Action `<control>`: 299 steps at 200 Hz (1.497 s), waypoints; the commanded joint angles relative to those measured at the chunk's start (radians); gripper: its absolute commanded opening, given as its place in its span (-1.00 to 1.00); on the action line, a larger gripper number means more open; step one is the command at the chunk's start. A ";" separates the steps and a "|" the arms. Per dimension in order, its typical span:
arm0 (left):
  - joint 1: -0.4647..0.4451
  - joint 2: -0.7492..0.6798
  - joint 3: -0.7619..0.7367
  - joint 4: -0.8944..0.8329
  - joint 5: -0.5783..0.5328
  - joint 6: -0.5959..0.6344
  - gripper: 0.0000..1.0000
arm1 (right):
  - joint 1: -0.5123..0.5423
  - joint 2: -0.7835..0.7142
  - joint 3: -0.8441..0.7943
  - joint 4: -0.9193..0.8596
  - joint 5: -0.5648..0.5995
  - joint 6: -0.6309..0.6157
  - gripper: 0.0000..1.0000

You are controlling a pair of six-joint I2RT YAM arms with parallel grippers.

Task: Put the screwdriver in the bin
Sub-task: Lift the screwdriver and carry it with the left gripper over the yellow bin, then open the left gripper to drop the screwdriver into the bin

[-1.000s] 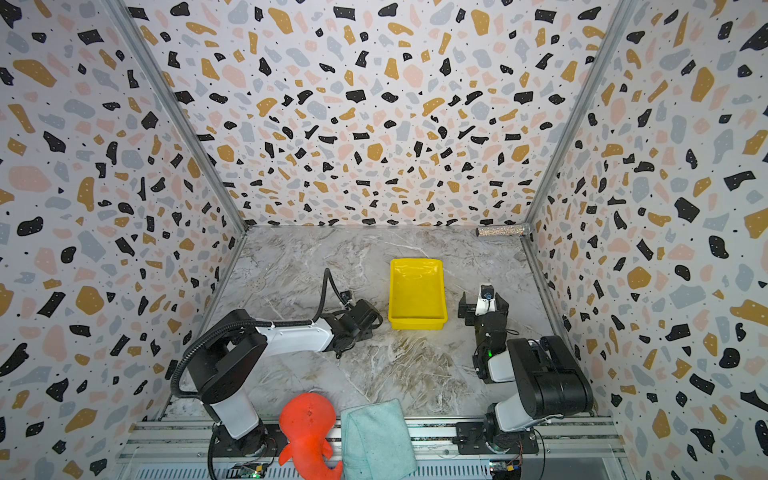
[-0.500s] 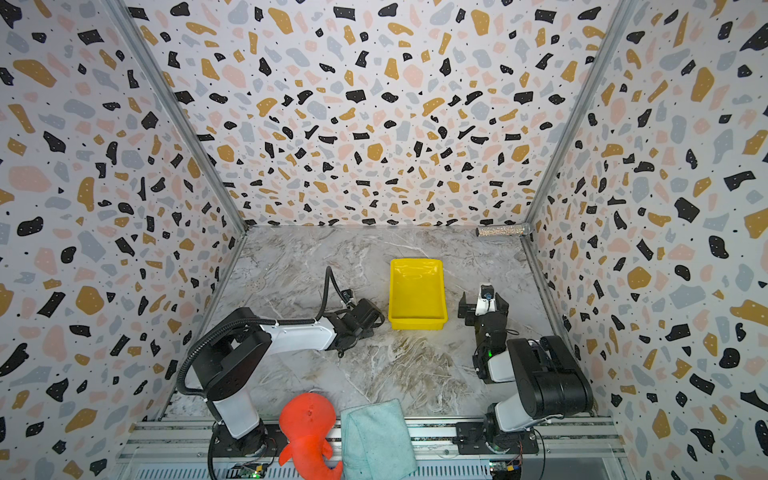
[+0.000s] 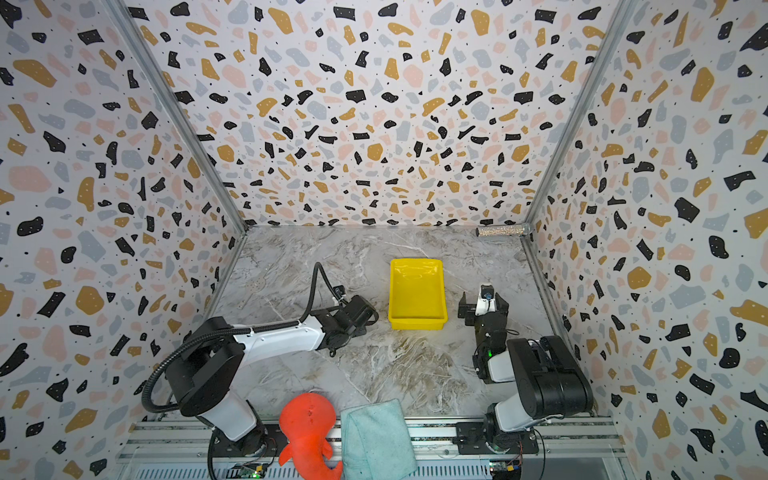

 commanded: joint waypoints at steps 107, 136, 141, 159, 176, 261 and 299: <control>-0.144 0.280 0.558 -0.106 -0.017 0.206 -0.52 | -0.002 -0.012 0.010 -0.001 -0.001 0.001 0.98; -0.146 0.408 0.670 -0.124 0.018 0.244 -0.52 | -0.001 -0.011 0.010 -0.001 -0.001 0.000 0.98; -0.147 0.424 0.684 -0.130 0.020 0.248 -0.52 | -0.001 -0.011 0.010 0.000 -0.001 0.001 0.98; -0.146 0.461 0.713 -0.135 0.025 0.256 -0.51 | -0.002 -0.011 0.010 0.000 -0.001 0.001 0.98; -0.146 0.474 0.720 -0.134 0.026 0.258 -0.48 | -0.001 -0.012 0.010 0.000 -0.001 0.001 0.98; -0.146 0.375 0.659 -0.128 -0.040 0.307 1.00 | -0.002 -0.011 0.010 -0.001 -0.001 0.001 0.98; -0.146 0.147 0.494 -0.076 -0.233 0.344 1.00 | -0.002 -0.011 0.010 0.000 -0.001 0.001 0.98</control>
